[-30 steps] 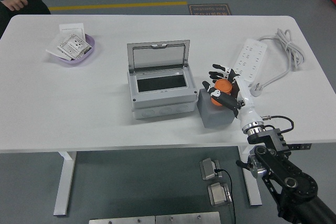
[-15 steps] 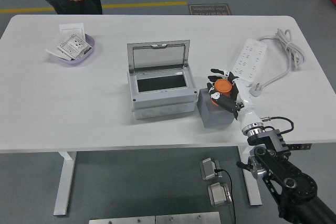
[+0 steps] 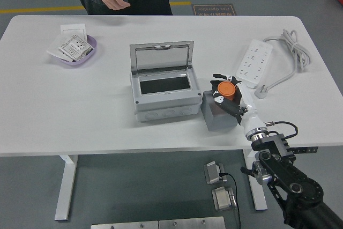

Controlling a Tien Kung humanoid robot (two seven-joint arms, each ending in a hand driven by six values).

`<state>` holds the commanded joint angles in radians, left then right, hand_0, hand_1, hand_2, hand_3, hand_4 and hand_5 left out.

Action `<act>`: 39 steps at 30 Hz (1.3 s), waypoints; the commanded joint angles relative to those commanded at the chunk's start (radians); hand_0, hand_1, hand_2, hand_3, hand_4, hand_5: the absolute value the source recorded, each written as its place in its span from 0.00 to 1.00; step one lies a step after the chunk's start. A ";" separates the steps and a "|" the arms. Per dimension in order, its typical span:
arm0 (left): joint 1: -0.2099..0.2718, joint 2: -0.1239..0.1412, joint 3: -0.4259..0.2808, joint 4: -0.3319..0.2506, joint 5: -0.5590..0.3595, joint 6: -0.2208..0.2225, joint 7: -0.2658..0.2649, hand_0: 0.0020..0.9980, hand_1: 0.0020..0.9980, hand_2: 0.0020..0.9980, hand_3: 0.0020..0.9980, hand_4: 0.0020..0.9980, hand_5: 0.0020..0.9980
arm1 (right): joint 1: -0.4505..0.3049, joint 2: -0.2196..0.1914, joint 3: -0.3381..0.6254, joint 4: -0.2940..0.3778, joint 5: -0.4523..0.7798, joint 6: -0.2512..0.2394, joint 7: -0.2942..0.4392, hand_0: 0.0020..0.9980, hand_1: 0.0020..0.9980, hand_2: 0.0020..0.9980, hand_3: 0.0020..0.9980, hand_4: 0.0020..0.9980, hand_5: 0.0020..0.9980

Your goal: Pick up the cylinder from the cube,place it in the box,flap close box

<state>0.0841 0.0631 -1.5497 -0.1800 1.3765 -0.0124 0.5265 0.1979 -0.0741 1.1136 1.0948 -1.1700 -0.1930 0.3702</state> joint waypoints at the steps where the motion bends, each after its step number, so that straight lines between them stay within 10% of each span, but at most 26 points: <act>1: 0.000 0.000 0.000 0.000 -0.001 0.001 -0.001 0.72 0.73 0.70 0.81 0.80 0.61 | 0.000 0.000 -0.001 0.000 0.002 0.002 -0.002 0.73 0.69 0.60 0.64 0.49 0.01; 16: -0.002 0.001 0.007 0.000 -0.012 0.021 -0.029 0.72 0.72 0.69 0.80 0.79 0.60 | 0.005 -0.003 -0.013 0.005 0.001 -0.004 -0.024 0.63 0.52 0.45 0.35 0.33 0.02; 17: -0.002 0.001 0.008 0.000 -0.013 0.022 -0.031 0.71 0.72 0.69 0.80 0.79 0.60 | 0.006 -0.004 -0.012 0.006 -0.001 -0.006 -0.025 0.55 0.43 0.39 0.28 0.17 0.00; 39: 0.000 -0.001 0.010 0.000 -0.019 0.035 -0.050 0.71 0.71 0.68 0.78 0.79 0.61 | 0.061 -0.051 0.032 0.086 -0.144 -0.046 -0.066 0.55 0.43 0.33 0.24 0.07 0.00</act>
<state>0.0841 0.0622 -1.5396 -0.1800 1.3579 0.0227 0.4763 0.2588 -0.1252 1.1455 1.1812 -1.3141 -0.2394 0.3039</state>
